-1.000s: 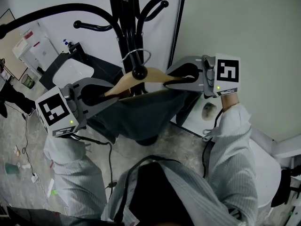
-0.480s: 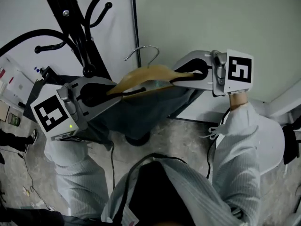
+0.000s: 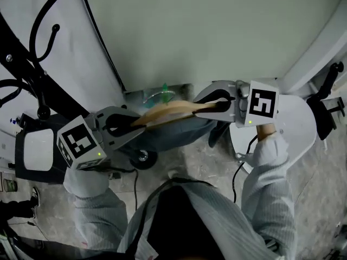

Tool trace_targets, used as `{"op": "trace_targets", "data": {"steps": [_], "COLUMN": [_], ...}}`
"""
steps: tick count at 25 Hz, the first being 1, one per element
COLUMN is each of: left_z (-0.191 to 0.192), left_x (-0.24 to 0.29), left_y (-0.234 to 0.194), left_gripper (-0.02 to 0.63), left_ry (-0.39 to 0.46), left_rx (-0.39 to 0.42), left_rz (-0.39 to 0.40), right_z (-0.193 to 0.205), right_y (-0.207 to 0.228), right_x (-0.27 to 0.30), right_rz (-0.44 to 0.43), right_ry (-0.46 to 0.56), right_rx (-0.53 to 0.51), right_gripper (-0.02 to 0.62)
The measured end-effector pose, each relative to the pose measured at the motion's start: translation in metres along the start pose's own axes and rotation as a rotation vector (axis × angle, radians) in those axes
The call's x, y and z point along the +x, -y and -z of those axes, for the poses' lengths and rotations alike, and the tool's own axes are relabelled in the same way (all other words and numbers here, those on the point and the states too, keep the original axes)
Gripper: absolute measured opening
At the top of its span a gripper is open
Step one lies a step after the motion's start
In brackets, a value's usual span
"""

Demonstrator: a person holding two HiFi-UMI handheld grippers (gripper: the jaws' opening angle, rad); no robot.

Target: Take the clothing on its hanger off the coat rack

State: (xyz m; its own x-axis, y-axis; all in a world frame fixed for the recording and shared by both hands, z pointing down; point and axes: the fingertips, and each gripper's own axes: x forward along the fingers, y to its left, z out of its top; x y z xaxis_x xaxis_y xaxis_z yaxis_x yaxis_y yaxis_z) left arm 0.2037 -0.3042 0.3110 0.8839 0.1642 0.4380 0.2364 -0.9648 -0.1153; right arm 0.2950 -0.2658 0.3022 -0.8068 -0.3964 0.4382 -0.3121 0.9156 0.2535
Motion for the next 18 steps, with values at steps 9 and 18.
{"op": "trace_targets", "data": {"steps": [9,18], "left_z": [0.026,0.039], "left_x": [0.06,0.067], "left_y": [0.028,0.039], "left_gripper": [0.055,0.055], "left_ry": [0.012,-0.004], "left_rx": [-0.066,-0.102], "left_rz": [0.162,0.187], "right_z": [0.056,0.073], "right_y": [-0.039,-0.054], "right_x": [-0.022,-0.014], "right_rz": [0.056,0.051], "right_ry": [-0.013,0.042], "right_rx": [0.131,0.181], "right_gripper": [0.058,0.058]}}
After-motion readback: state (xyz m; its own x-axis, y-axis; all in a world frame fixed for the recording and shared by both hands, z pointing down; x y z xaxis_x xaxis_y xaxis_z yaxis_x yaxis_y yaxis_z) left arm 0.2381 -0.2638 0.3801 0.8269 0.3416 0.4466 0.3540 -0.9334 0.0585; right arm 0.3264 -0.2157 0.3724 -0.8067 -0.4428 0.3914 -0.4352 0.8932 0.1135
